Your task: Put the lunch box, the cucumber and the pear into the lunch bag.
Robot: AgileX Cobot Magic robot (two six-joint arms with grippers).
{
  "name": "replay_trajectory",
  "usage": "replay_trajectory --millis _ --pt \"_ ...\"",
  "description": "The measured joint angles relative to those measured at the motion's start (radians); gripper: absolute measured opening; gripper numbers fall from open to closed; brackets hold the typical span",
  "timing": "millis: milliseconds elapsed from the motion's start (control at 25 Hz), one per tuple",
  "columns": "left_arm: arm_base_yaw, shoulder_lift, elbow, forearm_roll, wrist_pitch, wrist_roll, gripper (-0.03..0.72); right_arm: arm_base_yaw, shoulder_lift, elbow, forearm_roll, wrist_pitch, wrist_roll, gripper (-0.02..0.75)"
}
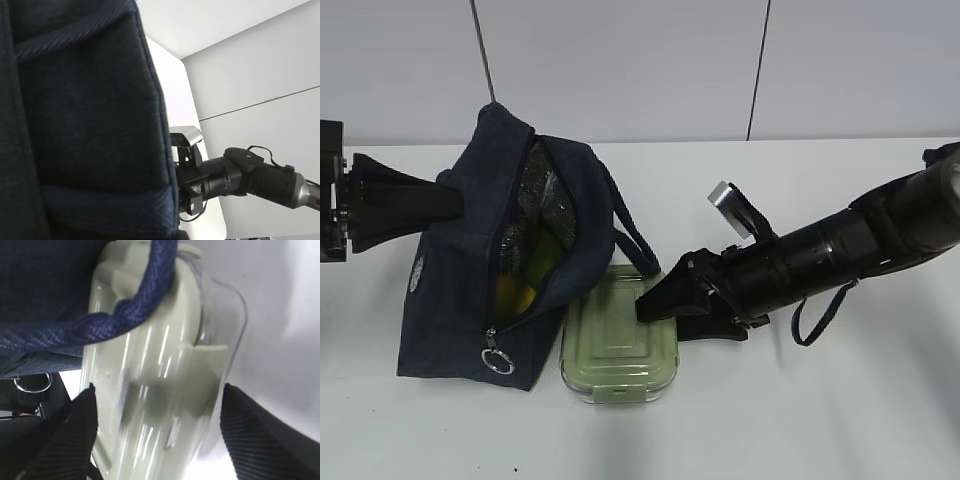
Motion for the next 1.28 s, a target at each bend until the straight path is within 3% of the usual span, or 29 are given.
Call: replay_trajectory --millis 360,640,800,1280 --pt "0.000 0.000 0.000 0.000 0.000 0.000 -0.015 0.023 0.000 0.000 -0.003 -0.023 0.002 0.573" --pt "0.000 0.000 0.000 0.000 0.000 0.000 -0.015 0.023 0.002 0.000 -0.006 -0.030 0.010 0.420" --pt "0.000 0.000 0.000 0.000 0.000 0.000 -0.015 0.023 0.002 0.000 -0.001 -0.020 0.012 0.384" --pt "0.000 0.000 0.000 0.000 0.000 0.000 -0.015 0.009 0.004 0.000 -0.031 0.012 0.012 0.377"
